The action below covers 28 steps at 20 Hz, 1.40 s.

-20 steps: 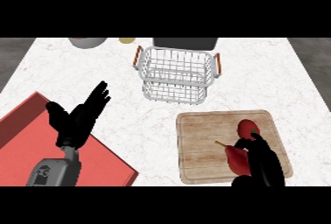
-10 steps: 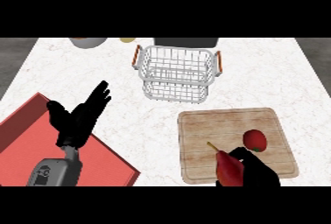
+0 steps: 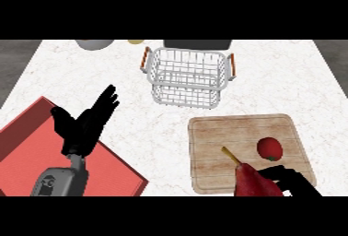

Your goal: Pick the pear from the cutting board and place it in the tiered basket

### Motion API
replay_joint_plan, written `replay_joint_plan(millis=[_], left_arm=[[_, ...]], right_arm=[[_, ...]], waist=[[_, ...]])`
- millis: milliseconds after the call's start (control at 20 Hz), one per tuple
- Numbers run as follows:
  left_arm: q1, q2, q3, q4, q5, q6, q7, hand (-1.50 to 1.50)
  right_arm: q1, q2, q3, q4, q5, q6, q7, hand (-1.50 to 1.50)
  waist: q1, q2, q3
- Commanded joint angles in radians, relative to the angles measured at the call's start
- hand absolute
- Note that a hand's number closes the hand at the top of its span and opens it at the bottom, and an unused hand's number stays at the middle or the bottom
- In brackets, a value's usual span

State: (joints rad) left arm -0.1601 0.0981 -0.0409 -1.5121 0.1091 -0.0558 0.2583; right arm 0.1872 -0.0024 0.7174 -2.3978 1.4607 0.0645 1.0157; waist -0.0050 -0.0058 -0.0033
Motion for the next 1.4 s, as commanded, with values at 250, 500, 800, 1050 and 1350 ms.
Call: replay_joint_plan(millis=[250,500,800,1050,1350], left_arm=[[-0.009,-0.004,-0.018,-0.013,-0.01,-0.012,0.017,0.0],[-0.011,-0.02,-0.023,0.04,-0.026,-0.006,-0.027,0.0],[-0.023,-0.031,-0.034,0.012,-0.019,-0.008,-0.004,0.0],[-0.045,-0.033,-0.027,0.005,-0.016,0.004,0.025,0.0],[-0.019,0.004,-0.001,0.034,-0.003,-0.046,-0.033,0.0]], right_arm=[[-0.446,0.002,-0.019,-0.121,0.019,0.374,0.244,1.5],[-0.602,0.002,-0.14,0.029,-0.102,0.371,0.267,1.5],[-0.827,0.002,-0.397,0.24,-0.282,0.323,0.248,1.5],[-1.049,0.002,-0.556,0.493,-0.346,0.271,0.233,1.5],[-1.209,0.002,-0.669,0.84,-0.352,0.092,0.11,1.5]], waist=[[0.016,0.005,0.0],[0.024,0.01,-0.001],[0.041,0.012,0.001],[0.041,0.011,0.001],[0.039,0.015,0.002]])
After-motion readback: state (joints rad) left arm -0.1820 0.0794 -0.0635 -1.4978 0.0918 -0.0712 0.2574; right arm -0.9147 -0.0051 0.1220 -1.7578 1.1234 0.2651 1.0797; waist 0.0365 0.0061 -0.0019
